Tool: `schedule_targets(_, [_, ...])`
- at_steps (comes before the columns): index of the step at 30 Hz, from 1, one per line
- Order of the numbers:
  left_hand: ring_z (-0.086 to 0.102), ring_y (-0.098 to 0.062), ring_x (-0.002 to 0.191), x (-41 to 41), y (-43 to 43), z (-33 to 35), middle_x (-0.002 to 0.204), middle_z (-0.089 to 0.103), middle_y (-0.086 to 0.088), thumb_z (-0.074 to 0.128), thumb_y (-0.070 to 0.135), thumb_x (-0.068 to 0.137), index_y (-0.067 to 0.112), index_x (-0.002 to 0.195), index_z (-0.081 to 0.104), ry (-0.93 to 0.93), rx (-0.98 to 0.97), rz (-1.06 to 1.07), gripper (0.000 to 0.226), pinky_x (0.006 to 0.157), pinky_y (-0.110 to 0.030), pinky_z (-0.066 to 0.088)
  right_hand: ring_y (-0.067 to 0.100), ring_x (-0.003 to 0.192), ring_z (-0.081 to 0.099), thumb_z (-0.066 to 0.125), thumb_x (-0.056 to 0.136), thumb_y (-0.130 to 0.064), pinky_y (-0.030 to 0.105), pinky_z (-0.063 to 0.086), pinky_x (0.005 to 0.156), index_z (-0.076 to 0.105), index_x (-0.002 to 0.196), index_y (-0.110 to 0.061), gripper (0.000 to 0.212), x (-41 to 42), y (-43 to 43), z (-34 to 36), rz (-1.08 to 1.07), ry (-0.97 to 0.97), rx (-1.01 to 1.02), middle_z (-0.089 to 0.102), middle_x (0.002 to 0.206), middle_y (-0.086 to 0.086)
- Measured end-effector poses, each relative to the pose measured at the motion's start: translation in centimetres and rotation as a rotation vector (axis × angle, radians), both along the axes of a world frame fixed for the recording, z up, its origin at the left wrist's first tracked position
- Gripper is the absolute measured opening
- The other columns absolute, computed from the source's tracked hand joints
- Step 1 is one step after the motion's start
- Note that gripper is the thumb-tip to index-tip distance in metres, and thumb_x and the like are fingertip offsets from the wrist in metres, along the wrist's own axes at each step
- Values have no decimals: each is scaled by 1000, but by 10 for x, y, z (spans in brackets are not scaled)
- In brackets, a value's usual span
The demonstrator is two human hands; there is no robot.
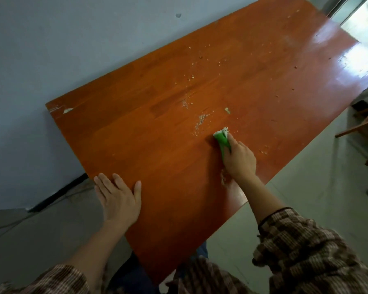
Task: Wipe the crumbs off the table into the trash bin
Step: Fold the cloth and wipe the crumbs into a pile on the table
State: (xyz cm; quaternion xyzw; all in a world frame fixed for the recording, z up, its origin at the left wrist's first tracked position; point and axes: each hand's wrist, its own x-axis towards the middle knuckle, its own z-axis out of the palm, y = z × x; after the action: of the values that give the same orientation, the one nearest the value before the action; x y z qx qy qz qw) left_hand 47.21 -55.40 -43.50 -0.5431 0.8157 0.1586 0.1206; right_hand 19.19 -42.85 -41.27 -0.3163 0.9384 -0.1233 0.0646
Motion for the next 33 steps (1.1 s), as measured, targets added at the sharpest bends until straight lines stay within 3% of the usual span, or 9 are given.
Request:
schedule_targets(4, [-6,-33,146,-32,14,7,157,-10,-22,16,49,95,4,150,10,133,-57,-100,71,114,-42,-11,14,62,53,39,98,-36,23,38,49,40,141,-19,46,33,-2,8,111,-87,-196,59,83,-4])
schedule_targets(8, [-16,-28,146,-68,40,6,157,-19,-17,16,47,98,6,151,-5,120,0,-183,71,116,-40,-11,19,72,60,45,96,-30,27,49,55,37,142,-19,48,87,-1,-7,319,-180,-108,65,94,5])
schedule_targets(11, [-25,-25,143,-78,49,1,154,-28,-14,9,54,95,9,148,-18,42,72,-192,74,117,-41,-12,24,71,62,52,92,-25,28,45,50,45,137,-15,47,82,14,-13,410,-100,-61,67,89,6])
schedule_targets(16, [-30,-24,141,-81,52,2,152,-33,-13,5,58,93,10,146,-25,-10,124,-181,77,116,-40,-15,23,84,65,47,96,-29,29,50,57,42,140,-19,46,13,42,-9,222,-32,3,68,105,8])
schedule_targets(19, [-30,-25,141,-82,50,7,152,-33,-13,5,58,93,10,146,-25,-32,143,-184,77,115,-40,-15,25,81,63,40,98,-31,31,49,59,37,143,-21,46,-24,47,-4,86,-22,57,66,99,8])
schedule_targets(22, [-32,-25,140,-84,50,11,150,-37,-13,4,59,93,10,144,-28,-78,186,-180,78,115,-40,-16,29,86,64,40,97,-30,36,51,68,37,142,-21,46,-37,48,4,7,-112,-22,66,101,9])
schedule_targets(26, [-35,-25,138,-88,47,14,147,-41,-13,2,61,92,10,142,-32,-138,232,-174,79,115,-41,-17,16,66,62,42,96,-30,25,46,53,39,142,-22,46,8,44,14,116,-169,-176,67,88,2])
schedule_targets(29, [-35,-24,138,-89,47,15,148,-40,-12,4,61,92,11,143,-31,-126,241,-170,80,115,-41,-16,13,67,62,42,96,-34,29,55,57,37,142,-22,48,62,51,5,185,-273,-170,66,93,1])
schedule_targets(33, [-32,-25,140,-90,47,16,150,-36,-13,5,61,92,10,144,-29,-124,243,-175,81,116,-42,-14,15,66,58,50,92,-33,24,47,52,45,137,-22,47,108,82,-11,369,-205,-102,63,85,-1])
